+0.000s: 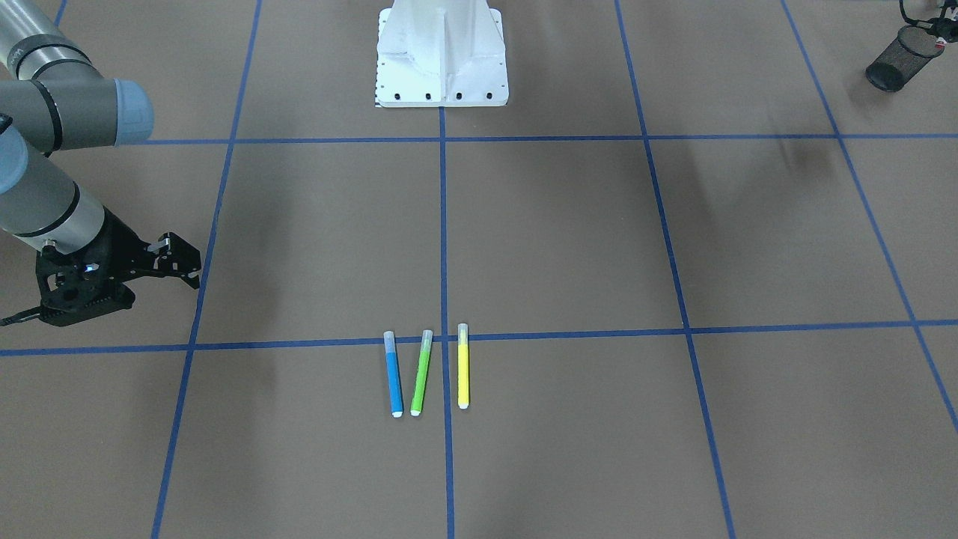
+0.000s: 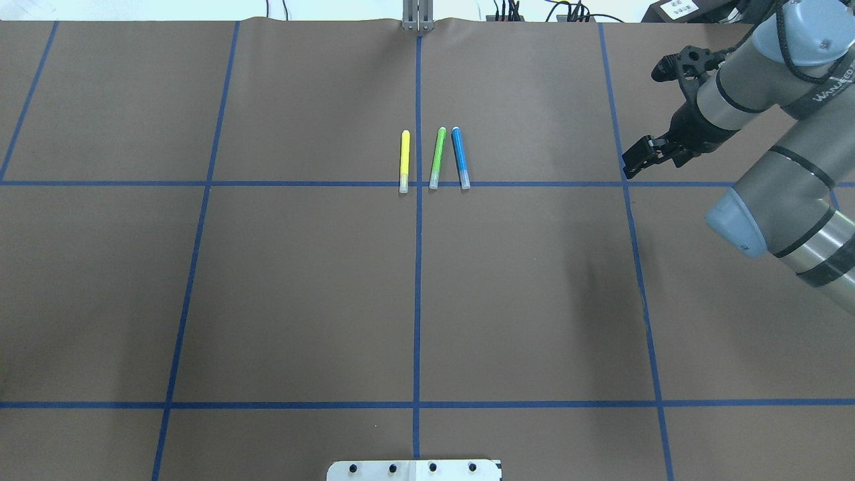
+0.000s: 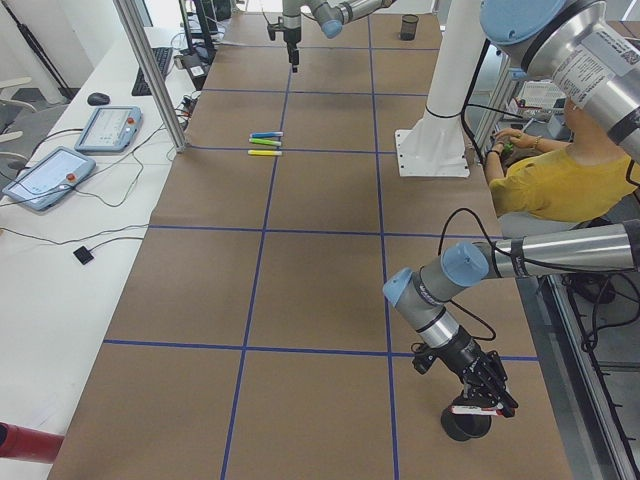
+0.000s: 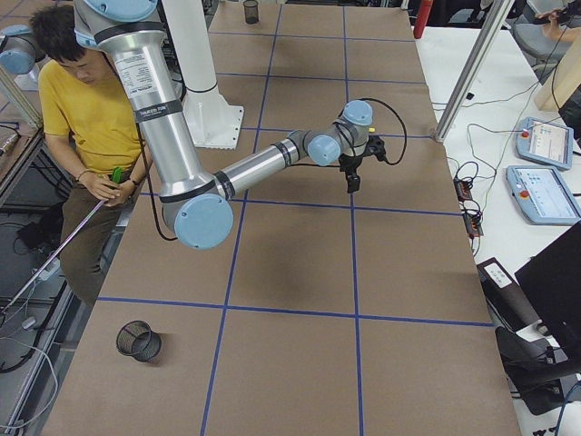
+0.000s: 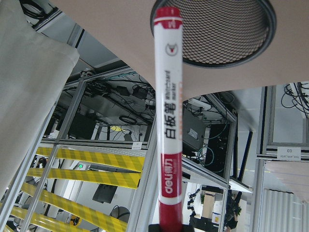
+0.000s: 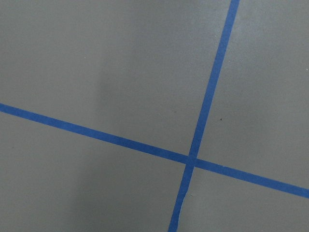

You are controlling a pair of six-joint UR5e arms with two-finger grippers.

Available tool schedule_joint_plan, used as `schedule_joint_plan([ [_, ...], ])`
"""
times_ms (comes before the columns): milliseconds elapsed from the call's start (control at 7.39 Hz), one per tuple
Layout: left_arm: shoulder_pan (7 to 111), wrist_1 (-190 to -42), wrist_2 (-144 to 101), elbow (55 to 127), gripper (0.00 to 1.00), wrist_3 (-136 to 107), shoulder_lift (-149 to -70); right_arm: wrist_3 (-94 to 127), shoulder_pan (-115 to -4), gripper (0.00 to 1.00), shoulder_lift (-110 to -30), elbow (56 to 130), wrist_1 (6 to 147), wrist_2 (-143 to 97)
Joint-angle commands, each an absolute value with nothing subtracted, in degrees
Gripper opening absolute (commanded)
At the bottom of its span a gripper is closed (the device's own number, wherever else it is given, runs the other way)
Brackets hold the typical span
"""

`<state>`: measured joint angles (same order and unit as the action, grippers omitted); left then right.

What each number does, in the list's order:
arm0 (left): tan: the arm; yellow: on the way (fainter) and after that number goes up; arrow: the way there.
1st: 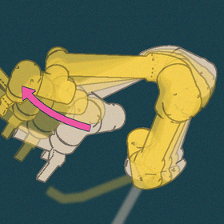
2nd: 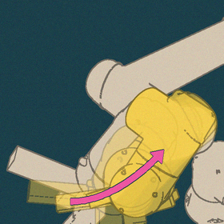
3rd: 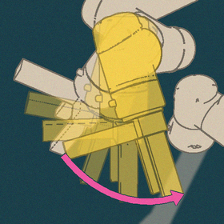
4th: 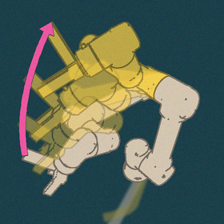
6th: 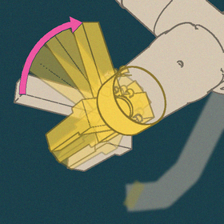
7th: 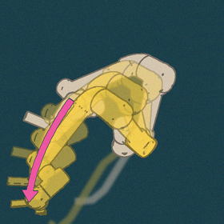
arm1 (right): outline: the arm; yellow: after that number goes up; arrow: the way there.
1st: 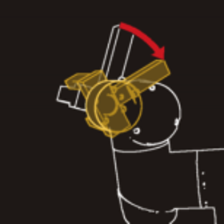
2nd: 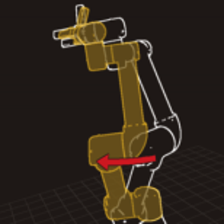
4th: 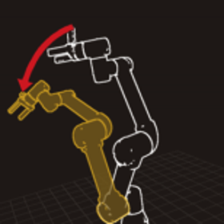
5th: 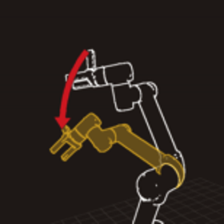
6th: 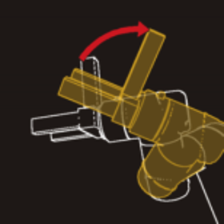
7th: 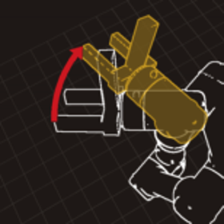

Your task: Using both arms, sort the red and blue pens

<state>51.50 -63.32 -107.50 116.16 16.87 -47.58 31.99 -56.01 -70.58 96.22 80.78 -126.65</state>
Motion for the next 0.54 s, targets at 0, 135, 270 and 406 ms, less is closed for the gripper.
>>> schedule_joint_plan([
  [0, 51.4, -63.8, -111.2, 115.1, 0.00, 18.4, -47.4, 32.0, -56.0, 0.99, -70.6, 96.2, 80.8, -126.7],
  [135, 51.4, -63.8, -113.1, 114.9, 0.00, 19.4, -47.4, 32.0, -55.8, 0.99, -70.6, 96.3, 80.8, -126.7],
  [270, 51.3, -63.8, -113.1, 114.2, 0.00, 19.5, -47.3, 32.0, -55.8, 0.99, -70.6, 96.3, 80.8, -126.7],
  [406, 51.4, -63.8, -113.2, 113.8, 0.00, 19.8, -47.2, 32.1, -55.7, 0.99, -70.6, 96.3, 80.8, -126.7],
])
